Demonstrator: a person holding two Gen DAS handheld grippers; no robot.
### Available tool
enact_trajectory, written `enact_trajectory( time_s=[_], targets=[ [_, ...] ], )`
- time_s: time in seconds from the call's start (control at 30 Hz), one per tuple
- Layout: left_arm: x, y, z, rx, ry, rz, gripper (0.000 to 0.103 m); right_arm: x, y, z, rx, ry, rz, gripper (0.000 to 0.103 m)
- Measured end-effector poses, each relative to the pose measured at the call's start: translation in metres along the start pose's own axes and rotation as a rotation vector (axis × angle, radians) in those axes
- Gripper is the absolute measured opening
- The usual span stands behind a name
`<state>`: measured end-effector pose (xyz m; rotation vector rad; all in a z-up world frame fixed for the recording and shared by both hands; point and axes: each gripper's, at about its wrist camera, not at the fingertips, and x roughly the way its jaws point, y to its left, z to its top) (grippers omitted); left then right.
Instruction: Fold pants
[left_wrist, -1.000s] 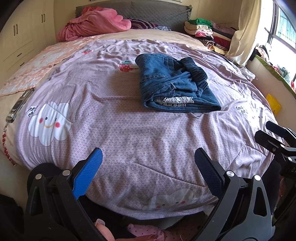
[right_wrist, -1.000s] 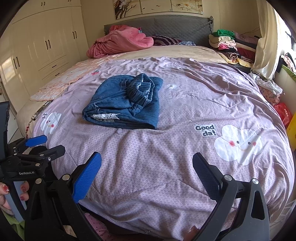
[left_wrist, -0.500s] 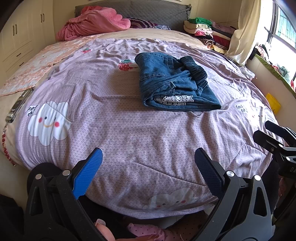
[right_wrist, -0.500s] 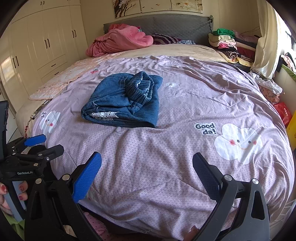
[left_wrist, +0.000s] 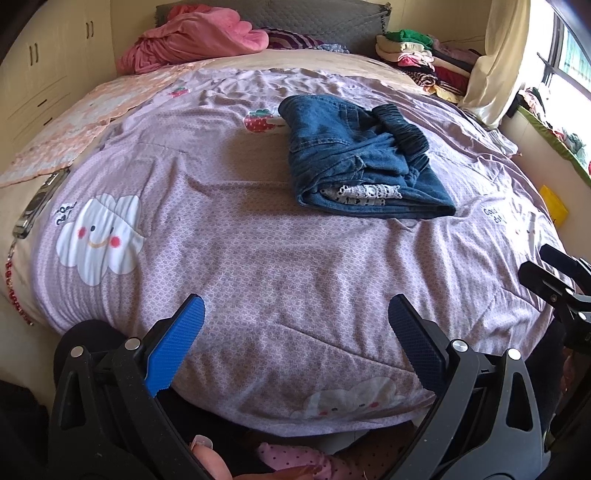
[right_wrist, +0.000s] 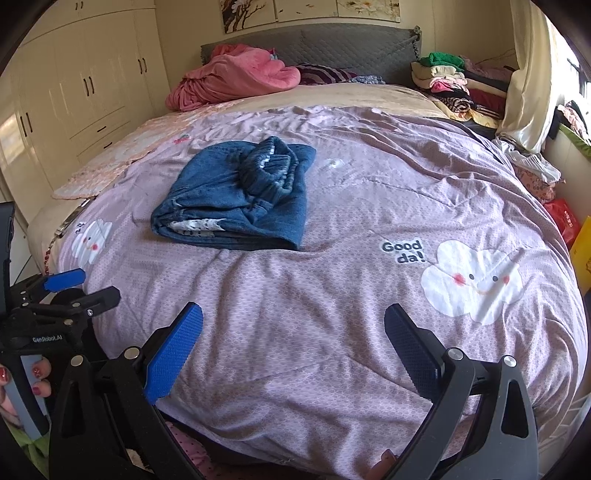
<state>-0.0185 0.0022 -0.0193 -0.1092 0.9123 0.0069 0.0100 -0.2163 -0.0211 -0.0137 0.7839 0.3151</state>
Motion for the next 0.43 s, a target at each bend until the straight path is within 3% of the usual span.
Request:
enact_trajectory(
  time_s=[0.2, 0.37, 0.43],
  targets=[
    [0.01, 0.024, 0.029, -0.027, -0.029, -0.047, 0.093, 0.01, -0.046, 0.007, 0.065, -0.004, -0.066, 0.098],
    [0.063, 0.095, 0.094, -0.044, -0.007, 0.191, 0.093, 0.019, -0.144, 0.035, 0.16, -0.019, -0.247, 0.098],
    [0.091, 0.125, 0.121, -0.062, 0.014, 0.283, 0.093, 0.036, -0.199, 0.051, 0.19, 0.027, -0.355, 0.098]
  ],
)
